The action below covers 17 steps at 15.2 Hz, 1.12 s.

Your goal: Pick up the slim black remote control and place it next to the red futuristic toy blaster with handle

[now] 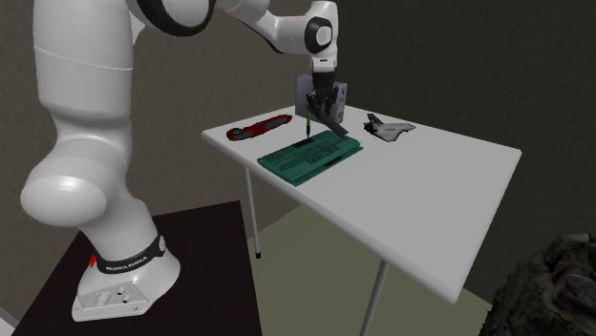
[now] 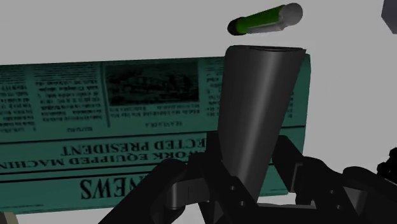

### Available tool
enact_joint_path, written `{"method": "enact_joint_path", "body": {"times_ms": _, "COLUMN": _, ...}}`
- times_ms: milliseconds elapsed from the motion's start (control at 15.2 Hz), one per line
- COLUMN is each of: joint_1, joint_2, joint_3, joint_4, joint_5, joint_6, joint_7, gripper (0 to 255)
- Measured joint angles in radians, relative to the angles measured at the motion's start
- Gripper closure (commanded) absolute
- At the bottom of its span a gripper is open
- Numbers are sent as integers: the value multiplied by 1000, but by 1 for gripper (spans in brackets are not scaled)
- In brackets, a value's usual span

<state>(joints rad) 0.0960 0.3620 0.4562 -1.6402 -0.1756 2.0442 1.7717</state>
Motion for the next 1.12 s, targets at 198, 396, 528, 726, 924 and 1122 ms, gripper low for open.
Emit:
{"method": "enact_joint_path", "body": {"times_ms": 198, "joint_1": 68, "joint_2": 90, "joint_3": 1, "joint_4": 138, "joint_5": -41, "joint_6": -56, "joint_7": 60, "gripper": 255}}
{"method": "enact_joint_path", "body": {"times_ms": 396, "joint_1": 144, "joint_2": 189, "joint_3": -4, "joint_4": 281, "joint_5": -80, "joint_6": -107, "joint_7": 112, "gripper": 255}}
{"method": "enact_joint_path", "body": {"times_ms": 528, "joint_1": 201, "joint_2": 258, "joint_3": -8, "joint_4": 395, "joint_5": -103, "joint_6": -156, "joint_7": 143, "gripper": 255}}
{"method": "enact_joint_path", "body": {"times_ms": 726, "joint_1": 257, "joint_2": 338, "joint_3": -18, "joint_4": 510, "joint_5": -126, "joint_6": -191, "joint_7": 167, "gripper": 255}}
{"method": "enact_joint_path", "body": {"times_ms": 924, "joint_1": 260, "joint_2": 351, "joint_3": -21, "joint_4": 496, "joint_5": -132, "joint_6": -165, "joint_7": 174, "gripper": 255}}
{"method": "enact_joint_path", "body": {"times_ms": 1122, "joint_1": 257, "joint_2": 356, "joint_3": -23, "joint_4": 463, "joint_5": -136, "joint_6": -129, "joint_7": 180, "gripper": 255}}
